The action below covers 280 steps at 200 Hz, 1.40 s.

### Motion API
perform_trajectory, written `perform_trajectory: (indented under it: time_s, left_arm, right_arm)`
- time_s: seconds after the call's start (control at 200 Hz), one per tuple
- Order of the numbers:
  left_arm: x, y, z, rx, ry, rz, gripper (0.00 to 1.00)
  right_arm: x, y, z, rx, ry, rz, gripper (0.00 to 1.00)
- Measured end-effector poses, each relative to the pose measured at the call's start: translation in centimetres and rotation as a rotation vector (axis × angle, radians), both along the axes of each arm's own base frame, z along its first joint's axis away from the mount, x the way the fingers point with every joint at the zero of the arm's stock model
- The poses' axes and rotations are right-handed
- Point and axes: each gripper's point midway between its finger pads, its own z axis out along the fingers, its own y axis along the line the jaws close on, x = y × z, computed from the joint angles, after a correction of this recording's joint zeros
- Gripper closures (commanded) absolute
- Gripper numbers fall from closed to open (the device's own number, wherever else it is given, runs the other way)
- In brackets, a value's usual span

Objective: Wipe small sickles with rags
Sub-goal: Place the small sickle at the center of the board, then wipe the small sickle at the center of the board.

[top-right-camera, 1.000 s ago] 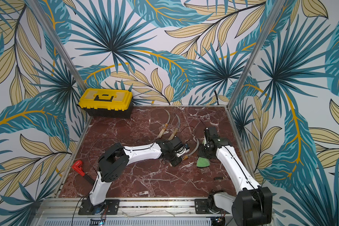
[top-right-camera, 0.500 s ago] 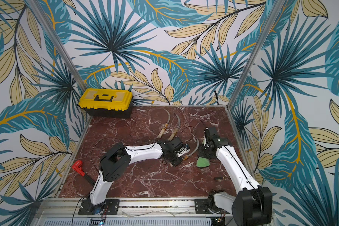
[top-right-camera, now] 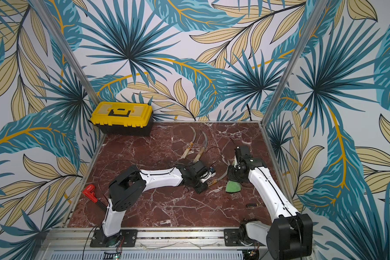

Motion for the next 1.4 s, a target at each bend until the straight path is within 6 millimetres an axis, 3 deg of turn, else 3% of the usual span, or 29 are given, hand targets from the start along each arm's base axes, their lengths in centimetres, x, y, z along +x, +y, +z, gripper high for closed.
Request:
perform_trajectory:
  time_s: [0.24, 0.436, 1.046, 1.217, 1.402]
  left_arm:
    - [-1.5, 2.5, 0.6, -0.068, -0.026, 0.035, 0.60]
    - [-2.2, 3.6, -0.2, -0.099, -0.032, 0.053, 0.60]
    - [-1.9, 3.2, -0.3, -0.229, -0.107, 0.063, 0.64]
    - [-1.8, 3.3, -0.4, -0.254, -0.124, 0.068, 0.68]
    - [-1.7, 3.4, -0.4, -0.282, -0.139, 0.079, 0.74]
  right_arm:
    - [0.2, 0.0, 0.2, -0.003, 0.016, 0.004, 0.85]
    - [-0.3, 0.0, 0.7, 0.001, 0.015, 0.004, 0.84]
    - [0.1, 0.1, 2.4, 0.003, -0.015, 0.008, 0.84]
    - [-0.3, 0.3, 2.2, 0.011, 0.007, 0.023, 0.84]
    - [0.1, 0.9, 0.6, 0.023, 0.085, 0.044, 0.84]
